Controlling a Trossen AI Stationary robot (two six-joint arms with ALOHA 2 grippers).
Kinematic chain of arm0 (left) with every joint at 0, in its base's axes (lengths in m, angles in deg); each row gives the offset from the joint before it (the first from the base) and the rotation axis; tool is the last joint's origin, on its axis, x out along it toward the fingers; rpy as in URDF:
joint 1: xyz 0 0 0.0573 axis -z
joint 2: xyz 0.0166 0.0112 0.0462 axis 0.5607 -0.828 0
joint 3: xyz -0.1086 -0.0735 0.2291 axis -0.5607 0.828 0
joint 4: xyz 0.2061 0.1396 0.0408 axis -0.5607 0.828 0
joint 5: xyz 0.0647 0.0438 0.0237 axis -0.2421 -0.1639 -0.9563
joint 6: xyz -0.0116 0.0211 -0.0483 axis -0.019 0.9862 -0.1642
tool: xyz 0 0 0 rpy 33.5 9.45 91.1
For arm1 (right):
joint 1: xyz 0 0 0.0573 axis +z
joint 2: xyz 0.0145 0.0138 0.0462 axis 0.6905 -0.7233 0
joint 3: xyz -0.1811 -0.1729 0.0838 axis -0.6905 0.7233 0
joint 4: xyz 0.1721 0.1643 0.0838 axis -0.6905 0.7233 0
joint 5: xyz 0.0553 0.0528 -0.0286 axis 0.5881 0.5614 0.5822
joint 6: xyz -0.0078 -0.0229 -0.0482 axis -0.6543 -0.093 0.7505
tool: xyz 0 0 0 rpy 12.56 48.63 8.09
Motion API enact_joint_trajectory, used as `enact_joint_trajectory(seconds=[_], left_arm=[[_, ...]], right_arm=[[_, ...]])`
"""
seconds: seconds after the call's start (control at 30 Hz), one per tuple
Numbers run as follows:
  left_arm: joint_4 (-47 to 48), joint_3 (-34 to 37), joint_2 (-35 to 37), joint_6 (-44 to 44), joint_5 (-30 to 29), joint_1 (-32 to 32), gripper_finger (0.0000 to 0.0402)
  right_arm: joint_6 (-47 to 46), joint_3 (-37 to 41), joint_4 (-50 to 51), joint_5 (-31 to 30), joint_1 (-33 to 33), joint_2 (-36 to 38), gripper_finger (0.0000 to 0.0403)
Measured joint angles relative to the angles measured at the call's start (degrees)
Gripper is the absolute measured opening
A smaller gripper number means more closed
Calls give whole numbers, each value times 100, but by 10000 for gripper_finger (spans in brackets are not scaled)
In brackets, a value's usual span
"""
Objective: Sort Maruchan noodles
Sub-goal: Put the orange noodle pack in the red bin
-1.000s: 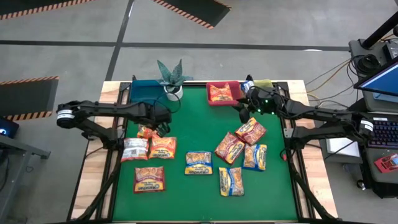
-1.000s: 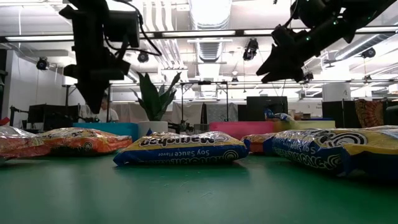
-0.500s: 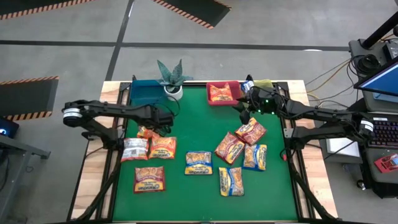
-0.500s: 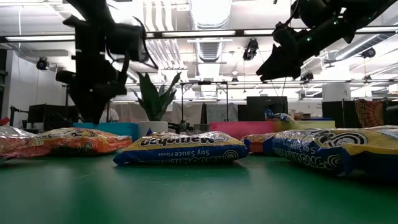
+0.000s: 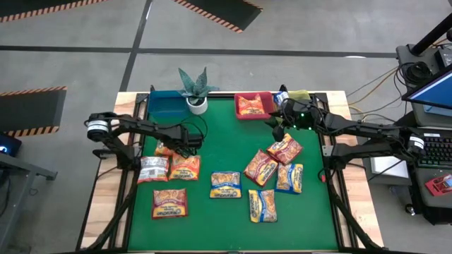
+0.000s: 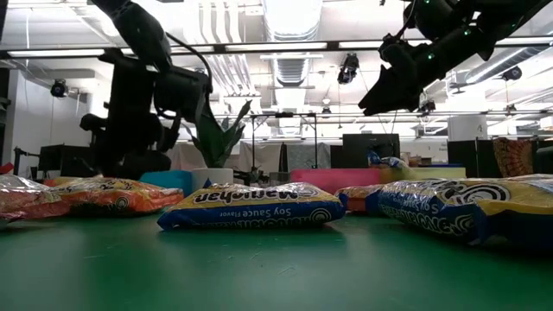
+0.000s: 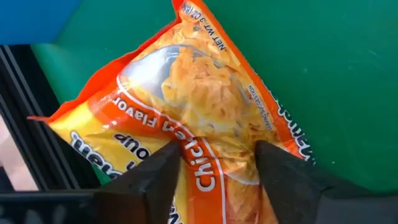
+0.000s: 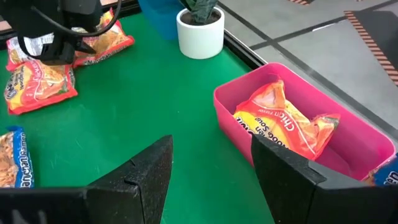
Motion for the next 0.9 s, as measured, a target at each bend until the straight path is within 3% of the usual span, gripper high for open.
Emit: enact_joint_trajectory(seconds=[0.33, 0.53, 0.73, 0.9], left_arm=[[-10, 11, 242, 8, 53, 86, 15], [-42, 26, 796, 266, 199, 171, 4], [-54, -1, 1789, 752, 50, 260, 2], [-808, -35, 2725, 1233, 52, 258, 1]], right_arm=[[-2, 0, 0, 0, 1, -1, 205], [-2, 0, 0, 0, 1, -1, 205], [-9, 0, 0, 0, 1, -2, 205], [-9, 2, 0, 0, 1, -2, 205]])
